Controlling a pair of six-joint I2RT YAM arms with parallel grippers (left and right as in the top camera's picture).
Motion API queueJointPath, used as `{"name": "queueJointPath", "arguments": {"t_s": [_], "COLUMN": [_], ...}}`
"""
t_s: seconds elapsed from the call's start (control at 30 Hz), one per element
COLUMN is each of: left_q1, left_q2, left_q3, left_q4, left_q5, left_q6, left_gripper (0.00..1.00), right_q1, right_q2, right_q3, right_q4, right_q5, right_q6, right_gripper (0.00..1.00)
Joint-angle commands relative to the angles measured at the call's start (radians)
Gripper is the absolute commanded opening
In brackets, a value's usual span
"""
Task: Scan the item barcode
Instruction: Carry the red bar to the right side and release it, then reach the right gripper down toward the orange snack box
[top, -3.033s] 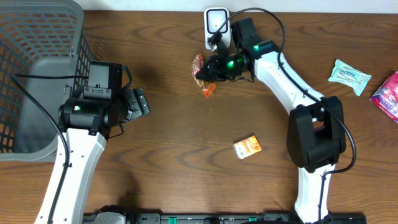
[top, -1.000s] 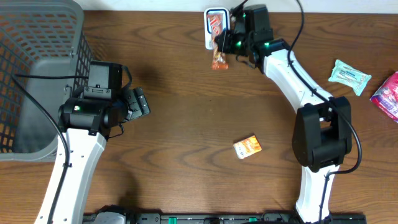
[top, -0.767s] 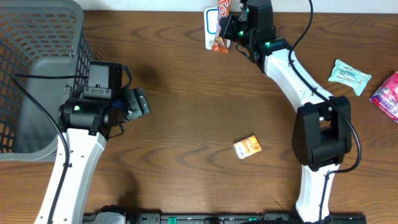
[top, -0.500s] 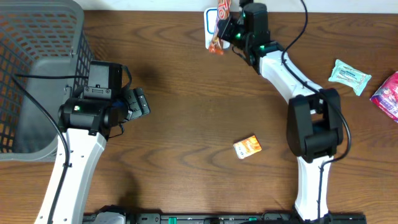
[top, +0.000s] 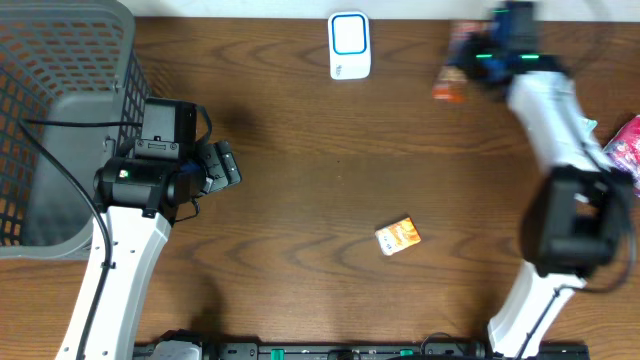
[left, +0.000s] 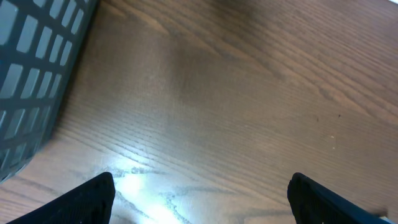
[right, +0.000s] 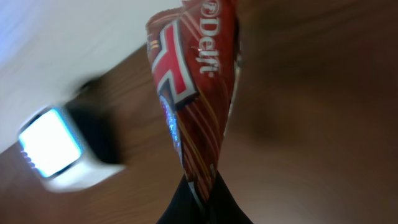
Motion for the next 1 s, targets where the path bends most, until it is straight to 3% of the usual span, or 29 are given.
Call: {"name": "queueJointPath", "arguments": {"t_s": [0.0, 0.07, 0.13, 0.17, 0.23, 0.4, 0.7, 0.8, 0.97], "left_q1": [0.005, 0.005, 0.005, 0.005, 0.005, 0.005, 0.005, 0.005, 0.005], "left_q2": [-0.005, -0.005, -0.005, -0.005, -0.005, -0.005, -0.005, -0.005, -0.005], "left_q3": [-0.004, -0.004, -0.004, -0.004, -0.004, -0.004, -0.004, -0.004, -0.004], "left_q4": [0.000, 0.000, 0.000, 0.000, 0.000, 0.000, 0.000, 0.000, 0.000], "left_q5": [-0.012, -0.013, -0.012, -0.013, -0.012, -0.013, -0.012, -0.013, -0.012], "left_q6": [-0.002, -0.002, -0.002, -0.002, -0.002, -0.002, -0.002, -0.002, -0.002], "left_gripper": [0.89, 0.89, 0.89, 0.89, 0.89, 0.89, 0.89, 0.89, 0.89], "right_q1": [-0.148, -0.212, -0.276, -0.301, -0.347, -0.394, -0.314, -0.238, -0.090], "right_q2": [-0.106, -0.117, -0.116, -0.110, -0.097, -0.052, -0.011, -0.011, -0.010], "right_q3": [0.008, 0.008, 0.008, 0.008, 0.008, 0.007, 0.000, 0.000, -0.008], "right_q4": [-0.130, -0.186, -0.244, -0.265, -0.299, -0.341, -0.405, -0.552, -0.800], "right_q5": [0.196, 0.283, 0.377, 0.401, 0.397, 0.206, -0.414, -0.465, -0.392], "right_q6": [-0.236, -0.310, -0.346, -0.353, -0.359, -0.359, -0.359, -0.401, -0.573], "right_gripper": [0.03, 0.21, 0.71, 0.88, 0.99, 0.99, 0.98, 0.94, 0.89]}}
